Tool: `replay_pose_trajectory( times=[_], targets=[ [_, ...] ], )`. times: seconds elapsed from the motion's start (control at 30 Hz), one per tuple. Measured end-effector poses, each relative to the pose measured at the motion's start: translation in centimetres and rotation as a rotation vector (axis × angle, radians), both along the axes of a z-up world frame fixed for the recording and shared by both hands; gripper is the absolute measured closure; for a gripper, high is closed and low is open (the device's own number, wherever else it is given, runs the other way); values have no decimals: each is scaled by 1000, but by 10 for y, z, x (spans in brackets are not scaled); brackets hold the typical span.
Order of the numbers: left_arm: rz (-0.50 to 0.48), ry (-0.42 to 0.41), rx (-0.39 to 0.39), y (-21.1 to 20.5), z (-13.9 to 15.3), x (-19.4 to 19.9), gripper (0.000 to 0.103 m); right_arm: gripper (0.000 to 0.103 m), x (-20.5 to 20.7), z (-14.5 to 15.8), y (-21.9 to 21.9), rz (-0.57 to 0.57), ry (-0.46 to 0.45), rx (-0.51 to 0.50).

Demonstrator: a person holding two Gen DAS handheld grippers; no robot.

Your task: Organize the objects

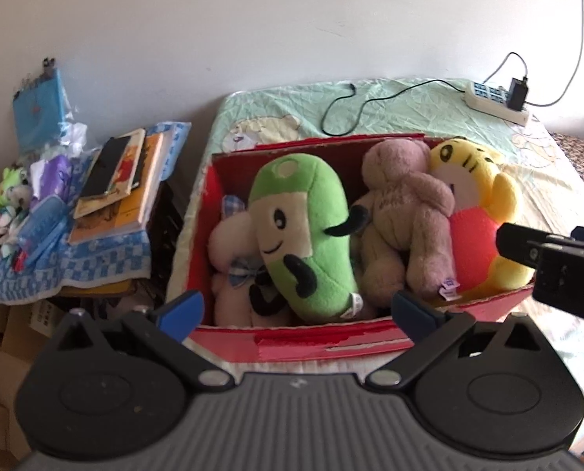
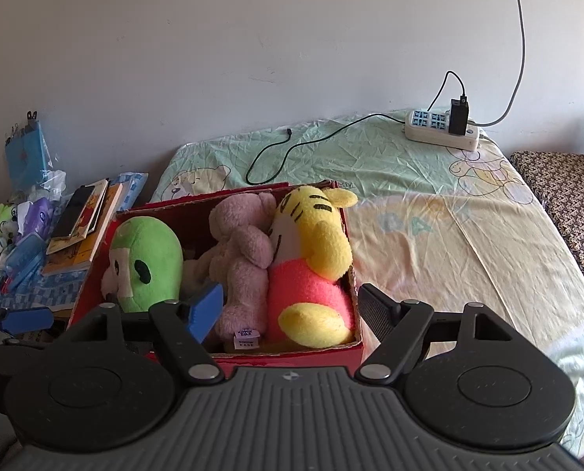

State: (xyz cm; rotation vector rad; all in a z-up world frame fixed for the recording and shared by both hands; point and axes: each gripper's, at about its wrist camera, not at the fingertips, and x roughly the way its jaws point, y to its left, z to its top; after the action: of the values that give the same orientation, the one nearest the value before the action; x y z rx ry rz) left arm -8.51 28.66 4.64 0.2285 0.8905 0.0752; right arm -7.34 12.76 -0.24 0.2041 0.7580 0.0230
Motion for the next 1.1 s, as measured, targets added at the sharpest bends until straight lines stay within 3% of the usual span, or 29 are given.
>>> replay_pose_trajectory(
  times=[0.07, 0.67, 1.1],
  targets=[
    [-21, 21, -30, 2, -2, 1, 2, 25, 0, -2, -1, -8, 9, 3],
    [-74, 28, -7, 0, -6, 2, 2, 25, 1, -5, -3, -45, 2, 9],
    [-61, 32, -4, 3, -9, 14, 2, 25, 6, -7, 0, -38, -10, 24]
  ],
)
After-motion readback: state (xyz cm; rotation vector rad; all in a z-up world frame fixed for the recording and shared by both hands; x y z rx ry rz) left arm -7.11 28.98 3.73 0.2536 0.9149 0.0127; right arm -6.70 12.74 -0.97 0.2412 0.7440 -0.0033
